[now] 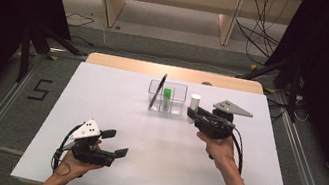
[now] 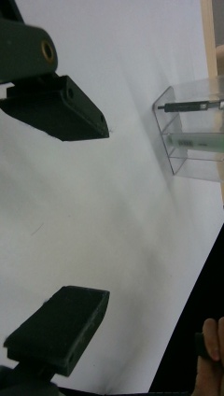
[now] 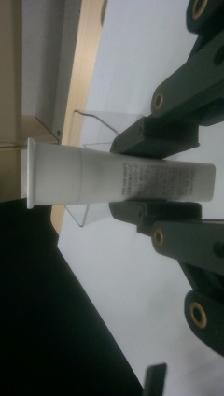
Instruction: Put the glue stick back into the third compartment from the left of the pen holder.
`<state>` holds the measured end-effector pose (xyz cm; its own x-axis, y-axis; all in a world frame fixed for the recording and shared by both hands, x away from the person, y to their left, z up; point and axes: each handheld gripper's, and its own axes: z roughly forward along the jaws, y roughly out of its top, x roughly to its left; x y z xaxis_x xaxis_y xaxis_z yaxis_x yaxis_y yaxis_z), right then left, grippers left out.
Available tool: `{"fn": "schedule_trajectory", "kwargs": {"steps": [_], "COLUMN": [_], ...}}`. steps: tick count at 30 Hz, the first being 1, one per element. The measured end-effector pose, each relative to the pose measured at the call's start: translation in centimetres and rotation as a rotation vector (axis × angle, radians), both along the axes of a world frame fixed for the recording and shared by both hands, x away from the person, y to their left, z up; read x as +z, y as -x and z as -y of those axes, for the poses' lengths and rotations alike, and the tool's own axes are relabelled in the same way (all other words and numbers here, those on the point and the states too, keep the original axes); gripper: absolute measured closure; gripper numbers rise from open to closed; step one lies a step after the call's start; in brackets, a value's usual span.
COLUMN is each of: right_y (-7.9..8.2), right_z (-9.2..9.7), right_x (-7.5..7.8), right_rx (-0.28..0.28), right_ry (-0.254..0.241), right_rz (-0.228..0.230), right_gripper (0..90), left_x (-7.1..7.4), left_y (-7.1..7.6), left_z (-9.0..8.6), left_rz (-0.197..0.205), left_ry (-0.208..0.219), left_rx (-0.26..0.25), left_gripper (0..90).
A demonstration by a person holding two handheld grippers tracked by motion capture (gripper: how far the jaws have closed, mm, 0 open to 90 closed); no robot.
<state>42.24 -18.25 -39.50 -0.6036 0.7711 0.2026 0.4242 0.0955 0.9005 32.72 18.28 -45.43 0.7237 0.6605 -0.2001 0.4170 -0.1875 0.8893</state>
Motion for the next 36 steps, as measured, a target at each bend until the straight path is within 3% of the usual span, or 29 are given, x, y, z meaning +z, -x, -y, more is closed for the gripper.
{"fn": "schedule_trajectory", "kwargs": {"steps": [8,12,16,21,28,36], "right_y": [-4.1,-5.8,-7.2,-8.2,-9.0,-9.8], "right_z": [-1.5,-2.0,-2.2,-2.5,-3.3,-4.8], "right_x": [0.9,0.8,0.3,-0.3,0.0,-0.1], "right_rx": [-0.030,-0.052,-0.087,-0.110,-0.112,-0.113], "right_ry": [0.006,0.021,0.015,0.015,0.011,0.049], "right_rz": [-0.011,-0.022,-0.045,-0.055,-0.056,-0.061], "right_gripper": [70.3,70.2,70.2,70.2,70.2,70.2], "left_x": [-0.2,-0.4,-0.5,-0.6,-0.6,-0.6], "left_y": [0.5,0.8,1.0,1.0,1.0,1.0], "left_z": [-0.5,-0.5,-0.5,-0.6,-0.6,-0.7], "left_rz": [0.011,0.029,0.036,0.038,0.036,0.043], "left_ry": [0.015,-0.010,0.000,-0.001,0.000,0.009], "left_rx": [0.019,0.022,0.017,0.019,0.026,0.028], "left_gripper": [17.9,17.9,17.9,17.9,18.0,17.9]}}
